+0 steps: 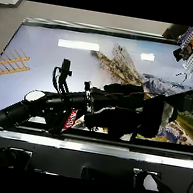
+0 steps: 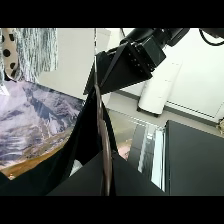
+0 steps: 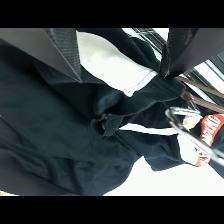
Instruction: Fold the clothes and pants, and hang the long-sleeved shirts on hangers.
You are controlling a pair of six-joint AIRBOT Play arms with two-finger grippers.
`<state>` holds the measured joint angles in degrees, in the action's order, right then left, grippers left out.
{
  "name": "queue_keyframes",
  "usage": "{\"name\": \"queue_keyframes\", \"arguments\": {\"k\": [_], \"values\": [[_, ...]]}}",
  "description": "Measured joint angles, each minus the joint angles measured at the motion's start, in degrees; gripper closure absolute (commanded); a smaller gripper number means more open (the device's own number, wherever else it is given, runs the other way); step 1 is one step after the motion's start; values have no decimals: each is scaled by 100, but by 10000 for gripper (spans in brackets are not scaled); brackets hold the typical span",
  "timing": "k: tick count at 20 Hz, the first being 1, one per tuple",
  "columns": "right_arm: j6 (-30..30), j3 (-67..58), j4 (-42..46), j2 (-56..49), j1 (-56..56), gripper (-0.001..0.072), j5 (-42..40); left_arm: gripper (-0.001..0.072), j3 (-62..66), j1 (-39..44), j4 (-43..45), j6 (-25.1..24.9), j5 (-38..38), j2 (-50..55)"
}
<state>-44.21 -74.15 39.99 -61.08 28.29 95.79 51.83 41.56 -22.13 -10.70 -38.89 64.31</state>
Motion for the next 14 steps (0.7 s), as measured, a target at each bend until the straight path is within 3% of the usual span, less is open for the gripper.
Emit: {"name": "queue_keyframes", "arguments": {"k": [4, 6, 12, 14], "values": [[70, 13, -44, -31, 0, 158, -2, 682, 0, 0, 2, 0, 0, 2], [107, 59, -81, -81, 0, 201, 0, 682, 0, 0, 4, 0, 2, 2], [295, 293, -275, -179, 2, 569, 52, 682, 0, -4, -2, 31, 9, 2], [387, 326, -398, -188, 4, 646, 81, 682, 0, -4, -7, 28, 4, 0]]}}
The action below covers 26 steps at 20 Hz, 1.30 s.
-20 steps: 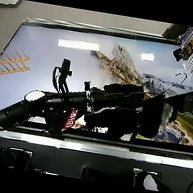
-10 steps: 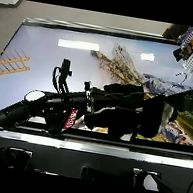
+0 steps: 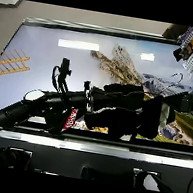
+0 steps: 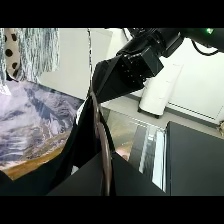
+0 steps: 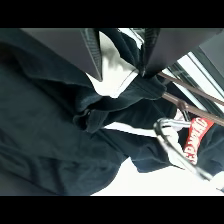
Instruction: Fold the clothes and pants, and hang the long-sleeved shirts on hangers.
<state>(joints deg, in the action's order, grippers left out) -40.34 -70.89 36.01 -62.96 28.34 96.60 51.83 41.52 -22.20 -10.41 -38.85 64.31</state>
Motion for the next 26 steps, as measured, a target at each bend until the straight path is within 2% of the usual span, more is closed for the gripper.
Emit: {"name": "queue_keyframes", "arguments": {"k": [1, 9, 10, 11, 13, 15, 18, 23, 26], "values": [[35, 9, -66, -4, 0, 664, 26, 682, 0, 0, 0, -2, -4, 0], [125, 31, -236, -4, 0, 666, 326, 673, 7, -4, -26, -4, -28, 2], [125, 31, -236, 2, 0, 666, 339, 639, 7, -4, -26, -2, -28, 0], [122, 35, -328, 13, -4, 667, 459, 569, 11, 2, -15, 2, -17, 9], [142, 33, -267, 63, -9, 667, 452, 284, 7, 4, 26, 7, -15, 9], [146, 33, -50, 153, -13, 668, 420, 154, 7, 4, 28, 70, 15, 9], [146, 33, 372, 348, -9, 668, 317, 0, 7, 2, 13, 581, 522, -17], [149, 33, 726, 693, -4, 668, 208, -9, 4, -205, 2, 1464, 2059, -168], [146, 33, 817, 848, -4, 668, 127, -8, 4, -586, -4, 2243, 2846, -267]]}}
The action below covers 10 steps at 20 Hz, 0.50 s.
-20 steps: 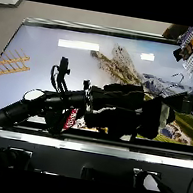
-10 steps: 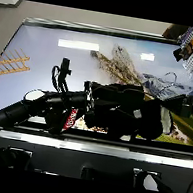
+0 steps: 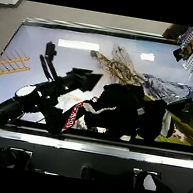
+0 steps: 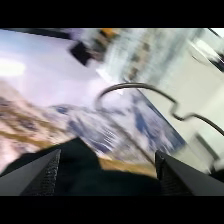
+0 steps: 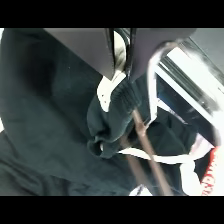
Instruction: Fold the clothes and pants, and hang the long-sleeved shirts on hangers.
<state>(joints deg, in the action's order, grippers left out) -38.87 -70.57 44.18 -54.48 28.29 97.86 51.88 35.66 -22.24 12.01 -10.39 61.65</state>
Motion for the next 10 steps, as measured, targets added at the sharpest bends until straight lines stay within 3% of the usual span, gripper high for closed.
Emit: {"name": "queue_keyframes", "arguments": {"k": [4, 10], "values": [[-136, 0, 39, 81, 0, 668, -127, -9, -2, -490, -4, 1198, 306, 28], [-385, 0, 59, 105, 0, 669, -245, -13, -39, -380, 223, 1742, -509, 474]]}}
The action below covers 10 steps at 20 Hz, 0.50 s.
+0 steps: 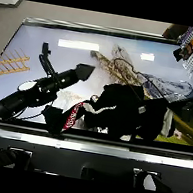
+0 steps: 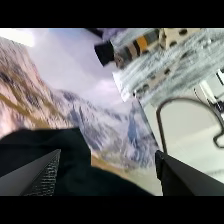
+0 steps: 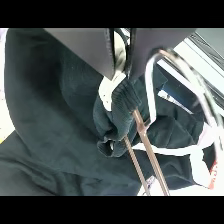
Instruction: Fold the clothes and pants, and hang the long-sleeved shirts on hangers.
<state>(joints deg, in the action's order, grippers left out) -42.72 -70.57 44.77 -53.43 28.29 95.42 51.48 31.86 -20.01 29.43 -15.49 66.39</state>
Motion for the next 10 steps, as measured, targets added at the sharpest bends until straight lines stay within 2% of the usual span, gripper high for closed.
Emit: {"name": "queue_keyframes", "arguments": {"k": [2, 4, 5, 7, 10], "values": [[-142, 0, 0, 0, 0, 669, -94, -13, -42, 68, 179, 251, -114, 136], [-275, 0, 0, 0, 0, 669, -188, -13, -59, 103, 813, 927, -201, 219], [-315, 0, 2, 0, 0, 669, -229, -13, -59, 107, 1325, 1429, -262, 243], [-396, 0, 2, 0, 0, 669, -284, -13, -50, 59, 2822, 2870, -579, 278], [-444, 2, 4, 0, 0, 669, -350, -2, 94, -140, 5191, 4767, -1617, 299]]}}
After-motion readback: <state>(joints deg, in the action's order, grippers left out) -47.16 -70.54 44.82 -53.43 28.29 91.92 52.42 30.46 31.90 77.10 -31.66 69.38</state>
